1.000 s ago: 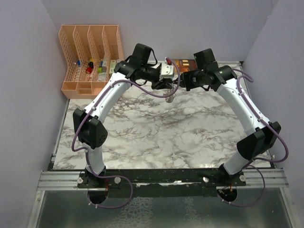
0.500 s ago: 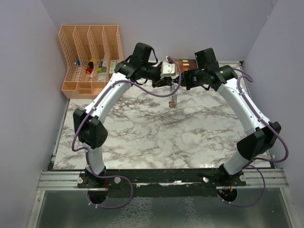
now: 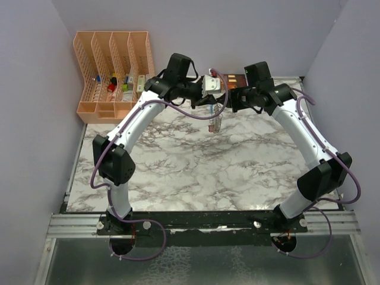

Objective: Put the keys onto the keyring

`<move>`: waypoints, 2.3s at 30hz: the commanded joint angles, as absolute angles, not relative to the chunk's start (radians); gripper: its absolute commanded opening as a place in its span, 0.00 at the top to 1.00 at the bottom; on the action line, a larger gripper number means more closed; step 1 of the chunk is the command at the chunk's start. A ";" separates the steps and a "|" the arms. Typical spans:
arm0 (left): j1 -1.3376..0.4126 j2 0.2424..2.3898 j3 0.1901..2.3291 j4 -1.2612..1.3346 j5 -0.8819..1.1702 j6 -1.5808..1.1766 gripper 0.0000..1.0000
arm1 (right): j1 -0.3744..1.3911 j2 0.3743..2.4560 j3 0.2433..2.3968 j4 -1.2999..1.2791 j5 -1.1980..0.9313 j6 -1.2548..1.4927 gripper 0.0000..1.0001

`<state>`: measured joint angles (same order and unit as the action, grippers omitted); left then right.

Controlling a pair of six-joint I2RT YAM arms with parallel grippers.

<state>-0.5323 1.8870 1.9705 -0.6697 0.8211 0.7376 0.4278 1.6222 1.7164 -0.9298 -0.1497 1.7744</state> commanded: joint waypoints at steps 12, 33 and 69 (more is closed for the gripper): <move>-0.529 1.897 2.009 -0.694 0.853 0.749 1.00 | 0.432 1.471 1.585 -0.764 -0.091 1.755 0.82; -0.508 1.896 2.163 -1.097 1.043 0.976 1.00 | 0.273 1.227 1.401 -0.363 -0.782 0.018 0.58; -0.625 1.959 2.346 -1.321 0.962 1.043 1.00 | 0.393 1.275 1.338 -0.590 -0.809 -0.350 0.80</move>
<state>-0.6178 1.9724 2.3165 -1.3167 0.9352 1.0256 0.3870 1.2942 1.3659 -0.5728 -0.8162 -0.3347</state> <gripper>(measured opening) 0.016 0.199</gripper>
